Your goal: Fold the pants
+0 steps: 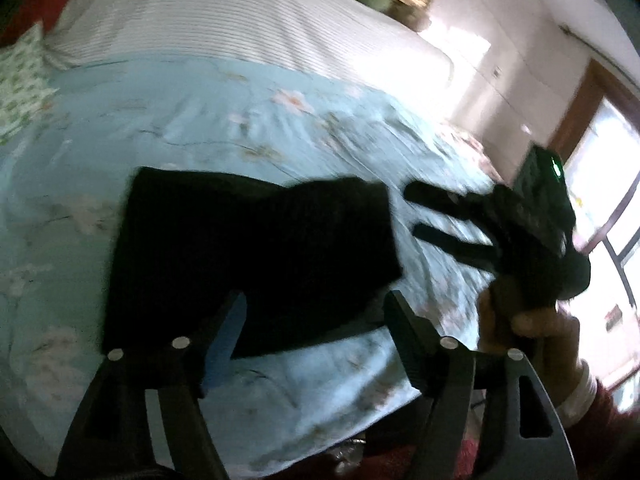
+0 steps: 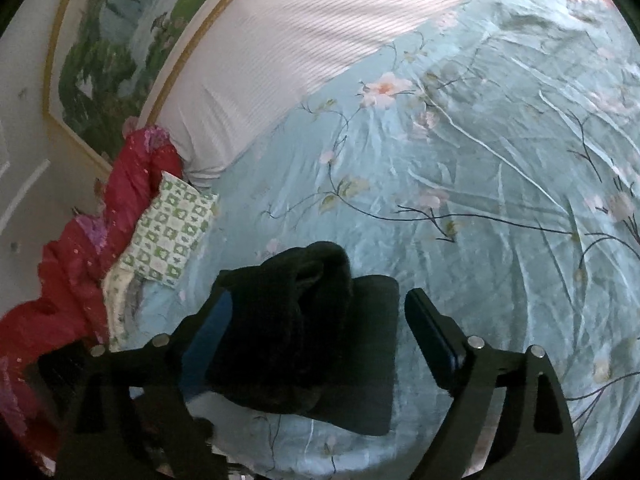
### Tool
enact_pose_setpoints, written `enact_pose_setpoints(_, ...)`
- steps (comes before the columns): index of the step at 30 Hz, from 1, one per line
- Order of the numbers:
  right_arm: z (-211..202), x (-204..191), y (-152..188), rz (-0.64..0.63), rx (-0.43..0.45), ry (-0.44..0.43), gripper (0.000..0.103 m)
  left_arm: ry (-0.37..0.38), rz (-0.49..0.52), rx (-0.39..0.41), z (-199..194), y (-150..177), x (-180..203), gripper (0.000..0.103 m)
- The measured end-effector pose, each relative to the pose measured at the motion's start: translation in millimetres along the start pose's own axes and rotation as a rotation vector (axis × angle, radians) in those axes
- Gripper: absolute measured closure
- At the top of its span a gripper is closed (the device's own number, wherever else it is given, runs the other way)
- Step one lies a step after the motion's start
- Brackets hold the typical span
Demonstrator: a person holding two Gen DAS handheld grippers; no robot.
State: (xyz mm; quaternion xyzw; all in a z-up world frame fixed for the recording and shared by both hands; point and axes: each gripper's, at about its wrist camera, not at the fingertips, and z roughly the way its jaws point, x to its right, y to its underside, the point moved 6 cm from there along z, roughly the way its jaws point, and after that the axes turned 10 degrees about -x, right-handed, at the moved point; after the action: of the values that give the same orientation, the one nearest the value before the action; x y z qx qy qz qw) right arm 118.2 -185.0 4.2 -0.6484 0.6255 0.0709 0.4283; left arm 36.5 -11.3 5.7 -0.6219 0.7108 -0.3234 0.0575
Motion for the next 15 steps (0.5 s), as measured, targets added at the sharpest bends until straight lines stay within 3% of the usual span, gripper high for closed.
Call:
enact_pose_setpoints(8, 11, -17, 2, -0.031, -0.018, 0.098, 0.007, -0.057, -0.169, 0.029, -15, -21, -74, 0.023)
enact_pose_setpoints(15, 19, -16, -1, 0.022, -0.025, 0.145, 0.005, -0.077, -0.234, 0.028, -13, -33, -111, 0.021)
